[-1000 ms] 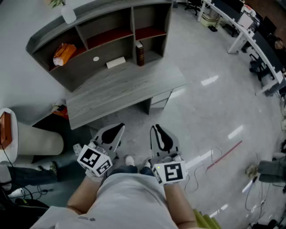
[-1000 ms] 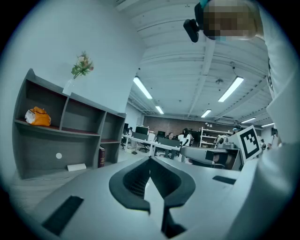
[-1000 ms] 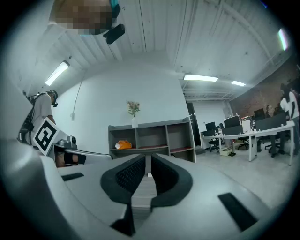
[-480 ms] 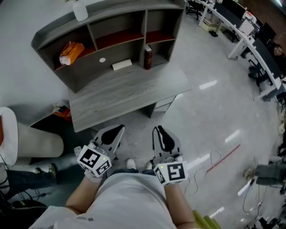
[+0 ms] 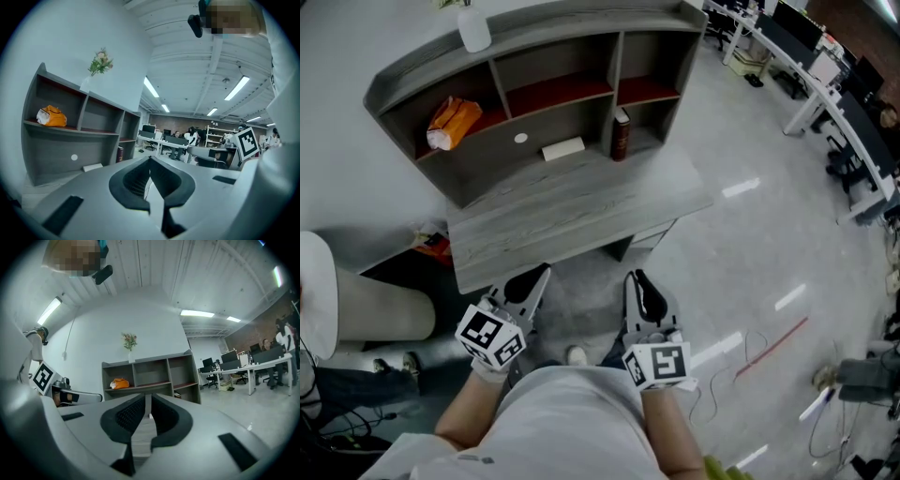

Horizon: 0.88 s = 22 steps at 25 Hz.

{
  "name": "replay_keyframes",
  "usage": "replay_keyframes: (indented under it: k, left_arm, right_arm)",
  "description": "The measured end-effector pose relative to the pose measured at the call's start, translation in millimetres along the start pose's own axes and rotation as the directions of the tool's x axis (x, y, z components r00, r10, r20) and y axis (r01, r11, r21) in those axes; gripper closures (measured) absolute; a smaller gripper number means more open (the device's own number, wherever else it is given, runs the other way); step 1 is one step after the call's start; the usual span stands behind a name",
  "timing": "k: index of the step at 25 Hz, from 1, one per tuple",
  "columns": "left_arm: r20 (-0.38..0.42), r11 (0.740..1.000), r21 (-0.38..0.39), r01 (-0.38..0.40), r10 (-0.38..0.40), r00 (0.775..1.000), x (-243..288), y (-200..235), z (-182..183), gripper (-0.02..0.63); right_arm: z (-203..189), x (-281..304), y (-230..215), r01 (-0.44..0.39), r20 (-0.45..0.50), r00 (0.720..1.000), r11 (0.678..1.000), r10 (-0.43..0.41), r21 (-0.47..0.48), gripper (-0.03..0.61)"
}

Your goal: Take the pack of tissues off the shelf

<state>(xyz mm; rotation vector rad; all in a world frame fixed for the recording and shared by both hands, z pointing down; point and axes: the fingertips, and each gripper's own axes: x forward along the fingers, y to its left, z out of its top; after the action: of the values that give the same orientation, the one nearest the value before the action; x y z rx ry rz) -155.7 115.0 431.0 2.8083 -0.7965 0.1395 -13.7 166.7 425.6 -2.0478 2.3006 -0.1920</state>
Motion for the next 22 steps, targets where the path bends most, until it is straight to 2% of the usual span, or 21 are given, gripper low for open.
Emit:
replay_keyframes:
  k: [7, 13, 17, 22]
  left_arm:
    - [0.003, 0.998, -0.006, -0.07, 0.07, 0.998, 57.4, 33.5, 4.0, 0.597]
    - [0.011, 0.989, -0.013, -0.148, 0.148, 0.989, 118.5, 55.1, 15.2, 0.597]
    - [0.016, 0.977, -0.016, -0.212, 0.212, 0.977, 155.9, 68.5, 24.4, 0.597]
    - [0.02, 0.951, -0.03, -0.307, 0.308, 0.951, 193.4, 82.4, 37.4, 0.597]
  right_arm:
    - [5.5, 65.0, -50.6, -0.053, 0.007, 0.999, 0.999, 0.053, 0.006, 0.529]
    - [9.9, 124.1, -96.0, -0.14, -0.008, 0.99, 0.99, 0.14, 0.009, 0.529]
    - [15.3, 160.2, -120.1, -0.216, -0.026, 0.976, 0.976, 0.216, 0.002, 0.529]
    - [28.8, 200.6, -151.8, -0.299, -0.038, 0.953, 0.954, 0.3, 0.008, 0.529]
